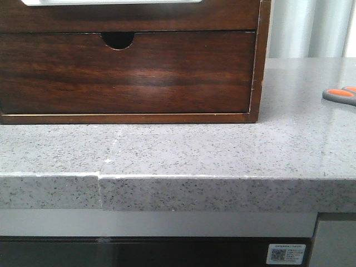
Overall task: Put scissors in drawer with both arms
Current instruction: 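Hook the drawer's finger hole with the left gripper and pull it open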
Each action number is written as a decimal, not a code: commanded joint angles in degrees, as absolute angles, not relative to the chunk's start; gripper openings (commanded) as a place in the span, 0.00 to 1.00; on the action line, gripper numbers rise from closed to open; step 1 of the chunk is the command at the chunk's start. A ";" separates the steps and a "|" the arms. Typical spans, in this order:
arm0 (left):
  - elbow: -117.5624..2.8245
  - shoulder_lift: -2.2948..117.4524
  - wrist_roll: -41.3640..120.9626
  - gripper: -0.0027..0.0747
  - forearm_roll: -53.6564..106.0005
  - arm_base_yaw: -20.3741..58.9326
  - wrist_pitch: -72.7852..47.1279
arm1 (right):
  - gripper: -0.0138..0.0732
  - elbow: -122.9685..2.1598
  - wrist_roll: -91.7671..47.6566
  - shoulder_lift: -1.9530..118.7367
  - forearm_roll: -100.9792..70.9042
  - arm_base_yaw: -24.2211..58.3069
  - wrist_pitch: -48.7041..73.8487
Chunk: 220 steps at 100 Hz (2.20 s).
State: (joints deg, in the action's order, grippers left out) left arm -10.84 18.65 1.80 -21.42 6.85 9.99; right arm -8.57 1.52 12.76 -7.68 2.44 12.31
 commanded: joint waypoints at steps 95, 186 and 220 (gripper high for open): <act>-42.12 65.31 1.92 0.44 -70.08 21.13 22.89 | 0.09 -10.59 1.07 13.74 -7.74 2.52 7.35; -27.40 48.52 1.82 0.01 -70.17 21.13 32.73 | 0.09 -10.59 1.07 13.74 -7.74 2.52 7.57; -21.86 41.43 1.30 0.11 -70.17 21.13 33.10 | 0.09 -10.59 1.07 13.74 -7.74 2.52 7.34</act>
State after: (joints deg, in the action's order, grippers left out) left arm -21.64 42.36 5.56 -73.71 20.59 27.67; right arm -8.57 1.52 12.76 -7.68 2.44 12.14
